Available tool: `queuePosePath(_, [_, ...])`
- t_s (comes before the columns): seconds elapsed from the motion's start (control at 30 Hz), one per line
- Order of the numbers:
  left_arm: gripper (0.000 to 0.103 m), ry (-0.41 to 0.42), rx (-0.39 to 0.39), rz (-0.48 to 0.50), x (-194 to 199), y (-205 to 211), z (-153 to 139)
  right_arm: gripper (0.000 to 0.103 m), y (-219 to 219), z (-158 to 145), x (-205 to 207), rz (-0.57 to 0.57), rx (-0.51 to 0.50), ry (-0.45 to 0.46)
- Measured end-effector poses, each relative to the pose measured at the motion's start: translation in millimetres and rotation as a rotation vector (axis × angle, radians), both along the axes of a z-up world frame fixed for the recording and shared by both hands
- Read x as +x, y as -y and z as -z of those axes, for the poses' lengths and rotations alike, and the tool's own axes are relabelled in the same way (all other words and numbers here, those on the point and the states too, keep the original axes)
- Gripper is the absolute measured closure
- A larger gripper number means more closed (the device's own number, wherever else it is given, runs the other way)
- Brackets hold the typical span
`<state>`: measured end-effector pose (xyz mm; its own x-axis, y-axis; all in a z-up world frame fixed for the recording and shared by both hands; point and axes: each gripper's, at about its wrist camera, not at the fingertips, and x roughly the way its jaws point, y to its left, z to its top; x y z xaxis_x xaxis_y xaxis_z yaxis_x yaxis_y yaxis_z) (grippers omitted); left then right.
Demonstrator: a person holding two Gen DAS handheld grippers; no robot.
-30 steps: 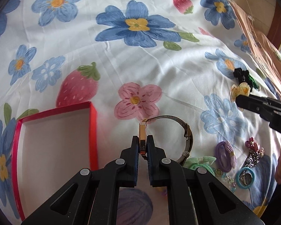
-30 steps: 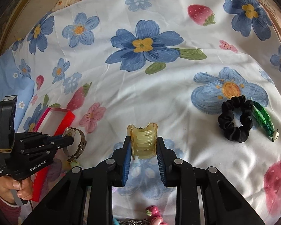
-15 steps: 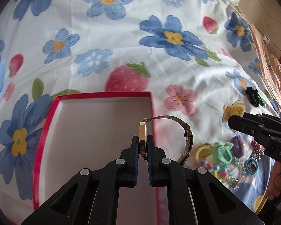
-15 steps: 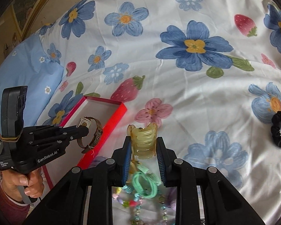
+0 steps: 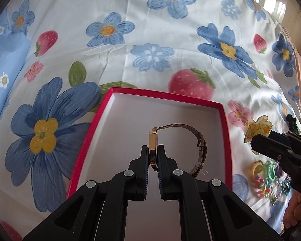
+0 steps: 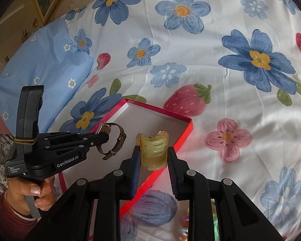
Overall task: Organize jewelry
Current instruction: 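Carry both items into the red box and open both tools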
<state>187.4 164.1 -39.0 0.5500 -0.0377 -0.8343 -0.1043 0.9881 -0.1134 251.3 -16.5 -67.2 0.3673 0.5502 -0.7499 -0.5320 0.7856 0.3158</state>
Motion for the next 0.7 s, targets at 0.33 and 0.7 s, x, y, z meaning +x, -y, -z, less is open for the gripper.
queuePosePath(0.33, [0.096, -0.056, 0.03, -0.051, 52.1, -21.3, 29.3, 0.078, -42.1, 26.0, 26.0, -0.063, -0.073, -0.016])
queuePosePath(0.7, [0.094, -0.113, 0.067, -0.063, 81.5, -23.8, 57.7, 0.078, -61.9, 54.0, 39.9, -0.107, -0.178, -0.028])
